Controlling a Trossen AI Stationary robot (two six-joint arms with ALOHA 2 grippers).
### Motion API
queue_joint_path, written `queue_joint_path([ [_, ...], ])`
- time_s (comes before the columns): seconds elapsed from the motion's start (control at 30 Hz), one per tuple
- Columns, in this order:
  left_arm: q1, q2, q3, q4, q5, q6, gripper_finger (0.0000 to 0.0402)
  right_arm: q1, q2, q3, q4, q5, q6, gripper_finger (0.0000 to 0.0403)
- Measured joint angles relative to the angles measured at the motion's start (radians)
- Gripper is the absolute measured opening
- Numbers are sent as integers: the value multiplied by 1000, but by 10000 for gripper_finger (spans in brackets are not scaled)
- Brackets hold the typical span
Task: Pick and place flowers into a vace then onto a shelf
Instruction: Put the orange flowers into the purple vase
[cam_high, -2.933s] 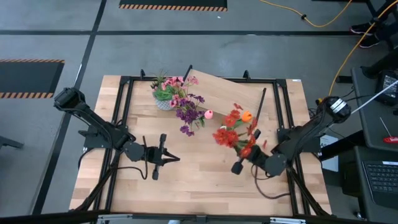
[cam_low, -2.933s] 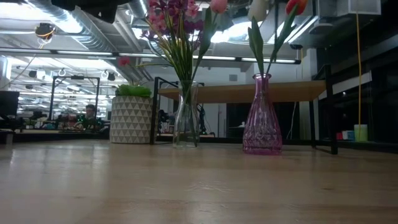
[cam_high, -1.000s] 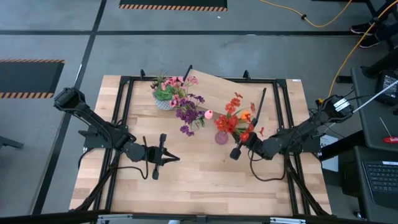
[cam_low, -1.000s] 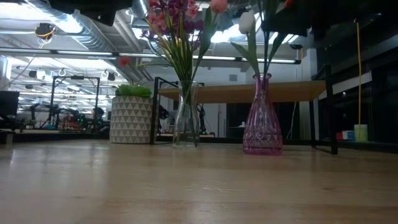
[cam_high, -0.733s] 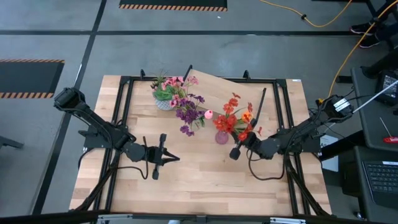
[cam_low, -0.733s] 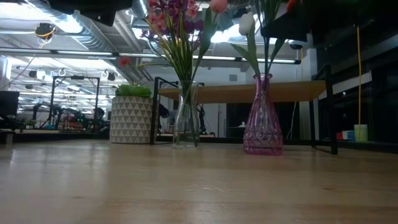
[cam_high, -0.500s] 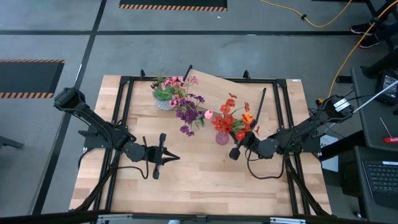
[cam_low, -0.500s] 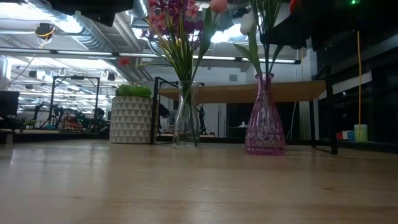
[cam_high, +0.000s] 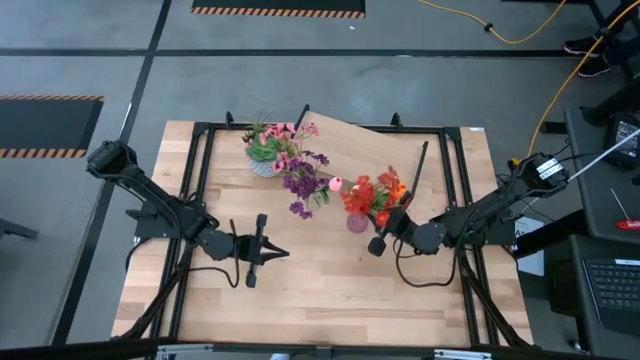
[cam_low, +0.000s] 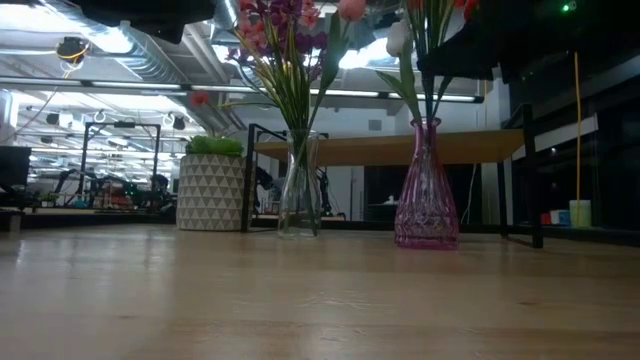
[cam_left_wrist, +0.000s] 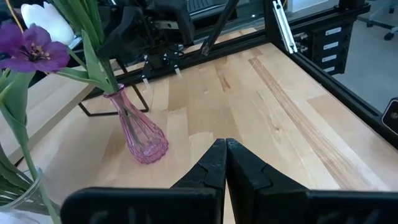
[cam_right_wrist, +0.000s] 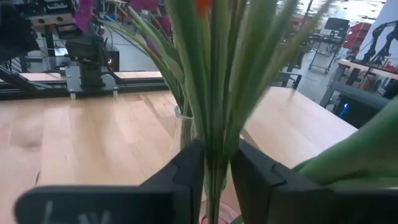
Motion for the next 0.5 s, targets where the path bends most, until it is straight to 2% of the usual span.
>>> queue_joint_path([
  [0.5,0,0,0,-7,1,-8,6,0,0,0,-93,-51,99,164],
])
